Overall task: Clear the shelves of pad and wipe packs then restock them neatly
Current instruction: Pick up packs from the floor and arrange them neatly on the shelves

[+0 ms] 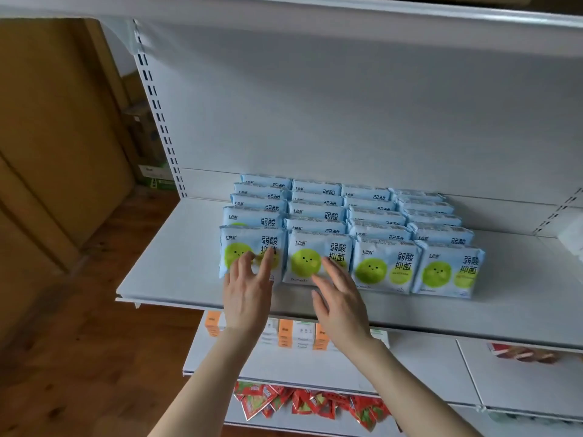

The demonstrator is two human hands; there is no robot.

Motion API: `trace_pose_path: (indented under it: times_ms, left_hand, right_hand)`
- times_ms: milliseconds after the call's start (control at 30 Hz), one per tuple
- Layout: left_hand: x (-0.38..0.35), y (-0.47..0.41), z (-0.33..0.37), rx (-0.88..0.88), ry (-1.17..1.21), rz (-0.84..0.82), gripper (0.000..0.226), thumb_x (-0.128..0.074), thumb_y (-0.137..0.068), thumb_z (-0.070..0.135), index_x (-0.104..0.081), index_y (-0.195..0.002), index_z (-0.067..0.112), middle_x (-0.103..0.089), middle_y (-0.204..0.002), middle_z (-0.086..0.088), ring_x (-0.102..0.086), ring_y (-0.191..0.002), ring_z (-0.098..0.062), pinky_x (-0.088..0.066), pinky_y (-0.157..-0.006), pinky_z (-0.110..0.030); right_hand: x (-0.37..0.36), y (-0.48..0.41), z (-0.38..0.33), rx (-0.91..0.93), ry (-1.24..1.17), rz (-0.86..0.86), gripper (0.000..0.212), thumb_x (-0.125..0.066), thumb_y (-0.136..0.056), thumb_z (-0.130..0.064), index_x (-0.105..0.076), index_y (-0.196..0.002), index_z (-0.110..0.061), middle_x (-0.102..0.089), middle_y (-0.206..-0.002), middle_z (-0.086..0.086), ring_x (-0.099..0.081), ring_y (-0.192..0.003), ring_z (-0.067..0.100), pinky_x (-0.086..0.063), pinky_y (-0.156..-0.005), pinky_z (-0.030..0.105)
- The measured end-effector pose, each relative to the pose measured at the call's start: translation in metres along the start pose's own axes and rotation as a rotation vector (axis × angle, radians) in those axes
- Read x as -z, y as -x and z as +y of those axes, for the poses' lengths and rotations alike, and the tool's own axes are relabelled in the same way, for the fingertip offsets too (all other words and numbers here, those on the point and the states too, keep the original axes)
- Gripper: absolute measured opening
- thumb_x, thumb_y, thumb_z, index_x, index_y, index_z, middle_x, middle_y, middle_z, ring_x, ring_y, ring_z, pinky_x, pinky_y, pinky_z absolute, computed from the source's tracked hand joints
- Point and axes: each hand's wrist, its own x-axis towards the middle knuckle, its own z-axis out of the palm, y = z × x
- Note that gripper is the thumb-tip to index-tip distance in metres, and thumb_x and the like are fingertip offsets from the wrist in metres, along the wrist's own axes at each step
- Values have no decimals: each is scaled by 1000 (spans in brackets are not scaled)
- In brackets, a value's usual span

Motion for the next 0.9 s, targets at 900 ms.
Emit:
trace_pose_path:
  times_ms: [900]
  left_hand:
    - [13,-29,-44,456,731,-197,56,-72,-78,36,-47,-122,11,-53,-102,2,-51,-89,-18,-38,-74,-27]
  right_hand:
    - [-13,-10,-4,-105,124,104,83,-88,-56,-9,-45,-125,-20,-41,-141,14,-33,-127,29,-45,-93,54]
